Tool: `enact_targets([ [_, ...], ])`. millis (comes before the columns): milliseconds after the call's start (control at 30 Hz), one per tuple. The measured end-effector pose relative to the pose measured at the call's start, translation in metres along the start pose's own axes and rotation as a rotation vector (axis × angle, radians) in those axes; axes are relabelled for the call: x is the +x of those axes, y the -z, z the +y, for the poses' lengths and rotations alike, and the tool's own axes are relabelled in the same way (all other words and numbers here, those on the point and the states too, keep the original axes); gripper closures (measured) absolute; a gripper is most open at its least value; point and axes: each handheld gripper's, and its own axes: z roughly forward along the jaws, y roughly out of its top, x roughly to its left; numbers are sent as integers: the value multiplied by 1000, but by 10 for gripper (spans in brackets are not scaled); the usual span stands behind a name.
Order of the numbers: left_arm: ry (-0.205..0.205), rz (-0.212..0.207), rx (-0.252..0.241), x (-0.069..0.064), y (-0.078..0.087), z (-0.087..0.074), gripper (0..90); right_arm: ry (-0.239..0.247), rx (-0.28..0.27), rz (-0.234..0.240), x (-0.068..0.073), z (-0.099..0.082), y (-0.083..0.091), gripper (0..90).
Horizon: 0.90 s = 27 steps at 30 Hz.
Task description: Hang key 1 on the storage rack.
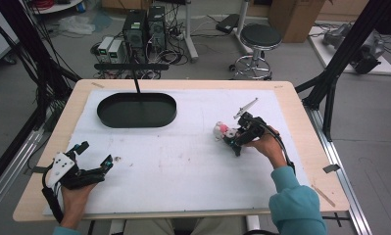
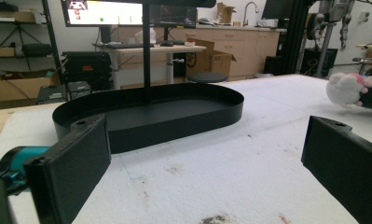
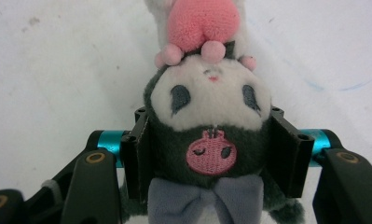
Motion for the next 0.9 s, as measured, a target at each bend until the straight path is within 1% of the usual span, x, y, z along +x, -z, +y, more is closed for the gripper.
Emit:
enact_targets([
  [67,-1,-11,9,1,0,0,17,-7,-23,10,0,0,4,416],
  [133,3,-24,15,1,-1,1,17,1,-42,8,2,0,7,416],
  [200,9,-48,41,2,-3,2,17,17,-71,15,3,0,11,416],
  [267,9,-67,68,2,-5,3,17,22,-79,17,5,0,12,415],
  [300,16,-78,69,3,-7,4,17,26,-84,19,6,0,13,415],
  [333,26,-85,70,4,-8,5,17,44,-106,24,10,2,16,414],
  [367,36,-92,80,5,-9,7,17,44,-106,24,10,2,16,414],
  [433,39,-105,99,7,-12,11,17,64,-129,30,14,4,18,414],
  [467,33,-113,112,8,-13,13,17,75,-139,33,17,6,19,414],
  [567,21,-173,131,10,-19,24,17,100,-171,55,23,10,21,413],
  [633,16,-211,142,11,-23,32,17,115,-190,82,28,13,21,411],
  [667,12,-232,148,11,-25,36,17,133,-202,89,32,16,21,411],
  [700,3,-248,155,10,-28,40,17,133,-202,89,32,16,21,411],
  [767,-26,-293,175,10,-33,49,17,147,-212,102,36,19,22,410],
  [800,-37,-307,180,10,-36,53,17,157,-220,104,38,21,23,410],
  [833,-42,-321,174,9,-39,58,17,161,-222,111,40,23,24,410],
  [900,-42,-355,169,9,-46,68,17,186,-245,120,44,27,26,410],
])
